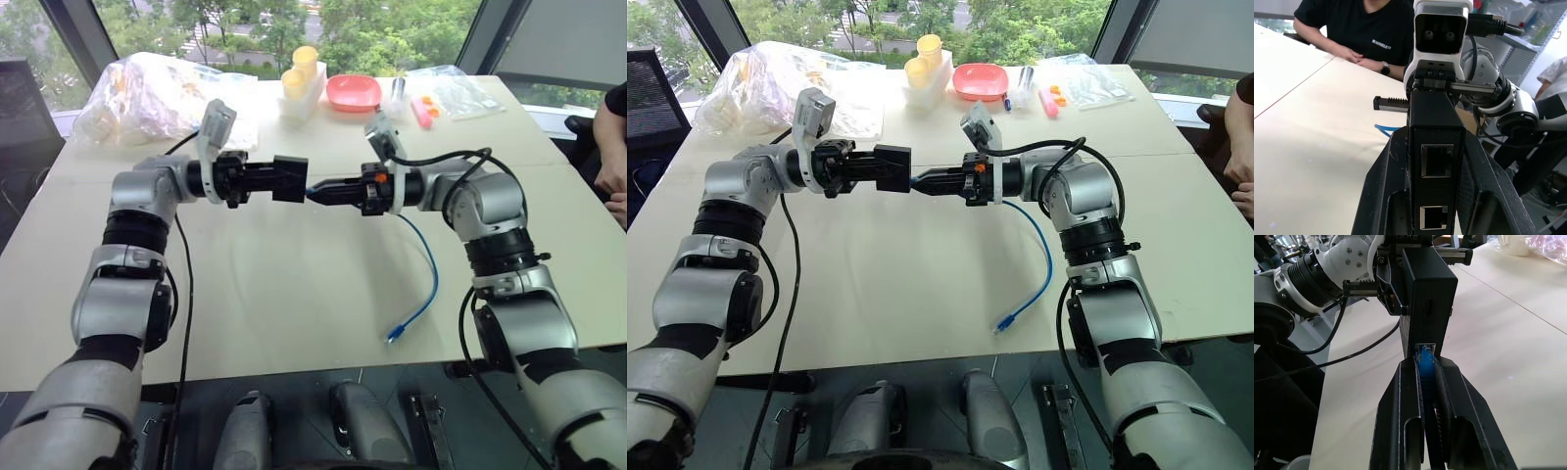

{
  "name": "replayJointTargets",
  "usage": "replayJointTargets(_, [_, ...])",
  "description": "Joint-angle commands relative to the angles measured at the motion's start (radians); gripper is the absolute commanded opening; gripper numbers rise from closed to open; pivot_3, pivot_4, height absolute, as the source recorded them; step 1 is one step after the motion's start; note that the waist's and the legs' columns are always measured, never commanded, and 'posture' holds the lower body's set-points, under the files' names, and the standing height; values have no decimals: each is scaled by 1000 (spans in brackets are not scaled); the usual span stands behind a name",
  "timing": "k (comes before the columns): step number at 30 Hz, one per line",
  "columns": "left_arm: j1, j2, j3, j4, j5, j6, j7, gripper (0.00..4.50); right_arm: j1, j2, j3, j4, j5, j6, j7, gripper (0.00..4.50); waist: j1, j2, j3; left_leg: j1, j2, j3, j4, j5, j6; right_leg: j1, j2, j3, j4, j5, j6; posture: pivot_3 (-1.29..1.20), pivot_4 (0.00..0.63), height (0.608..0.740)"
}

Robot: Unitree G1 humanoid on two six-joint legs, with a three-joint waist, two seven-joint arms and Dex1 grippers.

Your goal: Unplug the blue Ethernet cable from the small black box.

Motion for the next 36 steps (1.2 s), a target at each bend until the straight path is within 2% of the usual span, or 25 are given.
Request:
replayJointTargets(1, [0,26,5,-25,-12,-10,-23,526,1,-52,-41,-2,0,-11,-3,80,0,0,0,0,0,0,0,0,0,0,0,0,0,0,0,0,150,735])
replayJointTargets(7, [-27,59,41,11,-3,-27,-19,526,73,-114,-84,-48,24,19,-25,80,3,0,0,0,0,0,0,0,0,0,0,0,-1,0,0,0,150,735])
replayJointTargets(11, [-21,63,48,11,5,-36,-11,526,140,-109,-114,-98,20,6,-97,80,0,0,0,0,0,0,0,0,0,0,0,0,0,0,0,0,150,735])
replayJointTargets(14, [14,43,34,-30,25,-65,23,526,177,-81,-87,-68,-79,-108,-219,80,0,0,0,0,0,0,0,0,0,0,0,0,0,0,0,0,150,735])
replayJointTargets(17, [80,-25,33,-93,54,-143,150,526,212,-42,2,84,-289,-339,-435,80,1,0,0,0,0,0,0,0,0,0,0,0,0,0,0,0,150,735])
replayJointTargets(22, [175,-120,57,-170,86,-250,359,526,254,13,-19,169,-337,-463,-537,2160,6,0,0,-1,0,1,0,0,0,-1,-1,1,0,0,0,0,150,735])
replayJointTargets(26, [243,-169,61,-202,141,-355,551,526,330,-16,-39,-64,-267,-327,-479,4260,12,0,0,0,0,1,1,0,0,0,-2,2,0,1,1,0,150,735])
replayJointTargets(27, [256,-177,61,-208,151,-366,592,526,348,-20,-54,-122,-252,-301,-486,4487,13,0,0,0,0,1,1,0,0,0,-2,2,0,1,1,0,150,735])
replayJointTargets(31, [329,-215,59,-246,186,-411,740,526,426,-16,-137,-325,-213,-212,-578,4487,23,0,0,0,0,1,1,0,0,0,-1,2,1,1,1,0,150,735])
replayJointTargets(35, [400,-234,29,-296,208,-430,781,526,503,-7,-199,-505,-171,-98,-661,4487,29,0,0,0,0,1,1,0,0,0,-1,2,0,1,1,0,150,735])
replayJointTargets(36, [411,-240,25,-301,211,-425,791,1026,515,-2,-208,-539,-162,-74,-678,4498,29,0,0,0,0,1,1,0,0,0,-1,2,0,1,1,0,150,735])
